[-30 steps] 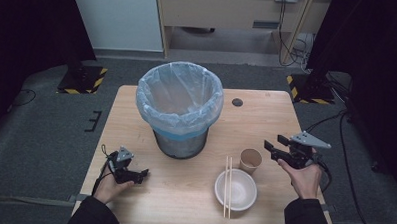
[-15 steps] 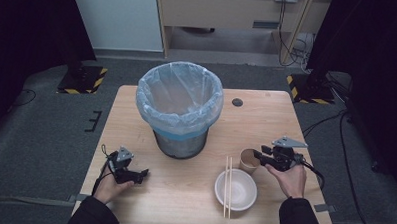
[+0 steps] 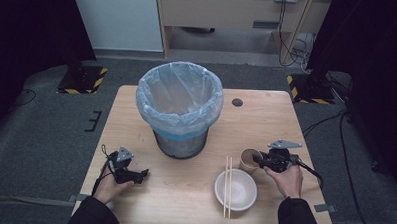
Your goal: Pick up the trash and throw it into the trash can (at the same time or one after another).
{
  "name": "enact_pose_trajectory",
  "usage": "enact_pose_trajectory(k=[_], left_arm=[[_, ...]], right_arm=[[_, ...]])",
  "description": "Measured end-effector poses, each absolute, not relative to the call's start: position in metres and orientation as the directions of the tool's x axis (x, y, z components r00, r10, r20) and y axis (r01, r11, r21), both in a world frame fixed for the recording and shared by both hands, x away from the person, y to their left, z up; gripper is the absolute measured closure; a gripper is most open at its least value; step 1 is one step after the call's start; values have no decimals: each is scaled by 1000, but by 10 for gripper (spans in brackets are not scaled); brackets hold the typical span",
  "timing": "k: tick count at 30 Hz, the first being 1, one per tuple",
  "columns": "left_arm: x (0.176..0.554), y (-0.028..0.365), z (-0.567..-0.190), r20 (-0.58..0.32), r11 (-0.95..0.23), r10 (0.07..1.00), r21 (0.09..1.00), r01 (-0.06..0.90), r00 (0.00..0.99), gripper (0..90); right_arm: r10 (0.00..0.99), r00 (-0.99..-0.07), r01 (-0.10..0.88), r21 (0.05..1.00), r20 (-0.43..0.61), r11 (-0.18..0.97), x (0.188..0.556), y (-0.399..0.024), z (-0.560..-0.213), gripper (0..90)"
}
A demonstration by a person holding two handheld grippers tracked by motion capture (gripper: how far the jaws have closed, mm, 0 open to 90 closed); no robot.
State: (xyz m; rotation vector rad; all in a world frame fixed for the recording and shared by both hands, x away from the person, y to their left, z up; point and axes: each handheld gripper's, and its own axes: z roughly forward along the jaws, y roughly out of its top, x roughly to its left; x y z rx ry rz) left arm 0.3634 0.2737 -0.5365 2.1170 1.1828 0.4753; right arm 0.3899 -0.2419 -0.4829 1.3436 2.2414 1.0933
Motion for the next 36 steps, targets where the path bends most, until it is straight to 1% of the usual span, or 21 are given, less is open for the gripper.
enact_pose_trajectory(k=[5, 8, 13, 22, 27, 36], left_arm=[[363, 274, -536, -4, -375, 851, 697, 612, 525, 0], [363, 274, -536, -4, -375, 851, 697, 612, 525, 0], [363, 274, -536, -4, -375, 851, 697, 612, 525, 0], [363, 274, -536, -4, -375, 851, 697, 612, 525, 0], [363, 274, -536, -4, -374, 851, 697, 612, 525, 0], [363, 274, -536, -4, -374, 851, 697, 612, 525, 0]], right_arm=[[853, -508, 624, 733, 117, 271, 390, -242, -482, 809], [855, -502, 628, 734, 130, 257, 390, -244, -480, 822], [862, -487, 615, 756, 142, 224, 390, -248, -475, 827], [879, -432, 558, 826, 203, 84, 386, -267, -456, 826], [882, -413, 499, 866, 228, 10, 381, -282, -440, 827], [877, -391, 415, 904, 279, -103, 372, -300, -416, 827]])
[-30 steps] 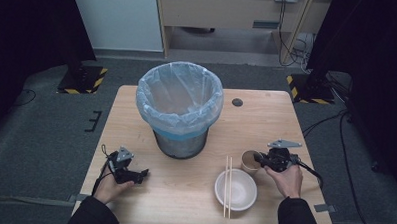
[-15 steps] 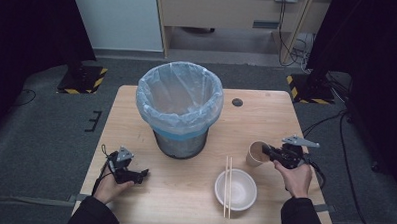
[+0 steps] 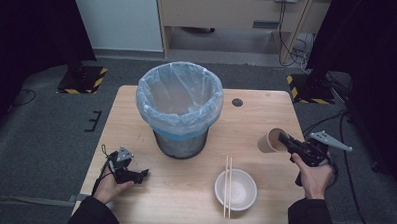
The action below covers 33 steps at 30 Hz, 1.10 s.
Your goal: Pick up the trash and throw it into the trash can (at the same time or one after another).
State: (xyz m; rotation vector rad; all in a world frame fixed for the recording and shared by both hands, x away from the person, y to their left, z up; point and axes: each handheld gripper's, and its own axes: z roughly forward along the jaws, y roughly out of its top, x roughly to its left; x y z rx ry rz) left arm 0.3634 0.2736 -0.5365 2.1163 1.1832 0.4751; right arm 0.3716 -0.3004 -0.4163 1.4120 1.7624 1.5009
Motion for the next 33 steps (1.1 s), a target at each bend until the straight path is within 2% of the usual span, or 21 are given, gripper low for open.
enact_pose_trajectory(k=[10, 33], left_arm=[[363, 274, -536, -4, -375, 851, 696, 612, 525, 0], [363, 274, -536, -4, -375, 851, 697, 612, 525, 0]], right_arm=[[854, -408, 325, 926, 321, -193, 359, -309, -388, 827], [809, -483, 165, 943, 333, -290, 342, -302, -343, 828]])
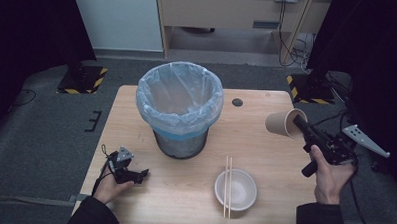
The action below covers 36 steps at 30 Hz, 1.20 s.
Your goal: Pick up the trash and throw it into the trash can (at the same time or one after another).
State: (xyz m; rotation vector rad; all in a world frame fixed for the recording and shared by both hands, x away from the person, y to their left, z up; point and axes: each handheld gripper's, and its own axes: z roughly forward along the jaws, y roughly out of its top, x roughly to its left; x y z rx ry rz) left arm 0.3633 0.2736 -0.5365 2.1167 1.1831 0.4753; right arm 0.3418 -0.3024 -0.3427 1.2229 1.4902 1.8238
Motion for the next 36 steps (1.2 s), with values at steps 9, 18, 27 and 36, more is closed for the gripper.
enact_pose_trajectory(k=[9, 18, 27, 36], left_arm=[[363, 274, -536, -4, -375, 851, 697, 612, 525, 0], [363, 274, -536, -4, -374, 851, 697, 612, 525, 0], [363, 274, -536, -4, -375, 851, 697, 612, 525, 0], [363, 274, -536, -3, -375, 851, 696, 612, 525, 0]], right_arm=[[786, -526, 119, 943, 324, -309, 345, -291, -322, 829], [773, -551, 94, 944, 314, -316, 357, -274, -302, 828], [765, -573, 78, 949, 294, -306, 368, -257, -280, 828], [759, -593, 68, 956, 268, -284, 376, -238, -259, 828]])
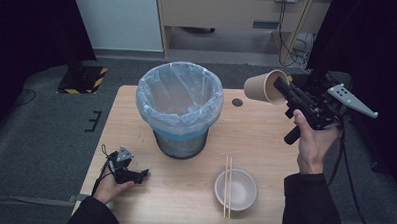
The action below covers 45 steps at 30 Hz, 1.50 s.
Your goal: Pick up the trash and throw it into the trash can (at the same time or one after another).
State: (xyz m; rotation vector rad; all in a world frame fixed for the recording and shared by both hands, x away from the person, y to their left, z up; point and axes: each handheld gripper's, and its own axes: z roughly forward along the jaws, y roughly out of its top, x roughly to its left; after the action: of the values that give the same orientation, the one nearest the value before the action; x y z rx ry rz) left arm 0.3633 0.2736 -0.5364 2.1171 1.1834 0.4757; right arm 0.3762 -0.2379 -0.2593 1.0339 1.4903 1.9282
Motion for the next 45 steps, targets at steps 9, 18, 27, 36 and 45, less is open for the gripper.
enact_pose_trajectory(k=[9, 18, 27, 36, 45], left_arm=[[363, 274, -536, -4, -375, 851, 697, 612, 525, 0], [363, 274, -537, -4, -373, 851, 698, 611, 525, 0], [363, 274, -537, -4, -373, 851, 698, 611, 524, 0], [363, 274, -537, -4, -373, 851, 698, 611, 524, 0], [363, 274, -537, -4, -374, 851, 698, 611, 525, 0]], right_arm=[[751, -612, 57, 961, 247, -270, 382, -220, -241, 828], [740, -631, 55, 965, 231, -255, 390, -199, -230, 827], [726, -651, 64, 969, 222, -239, 401, -175, -225, 827], [712, -664, 80, 969, 228, -236, 412, -154, -231, 827], [709, -665, 101, 969, 236, -228, 423, -137, -241, 826]])
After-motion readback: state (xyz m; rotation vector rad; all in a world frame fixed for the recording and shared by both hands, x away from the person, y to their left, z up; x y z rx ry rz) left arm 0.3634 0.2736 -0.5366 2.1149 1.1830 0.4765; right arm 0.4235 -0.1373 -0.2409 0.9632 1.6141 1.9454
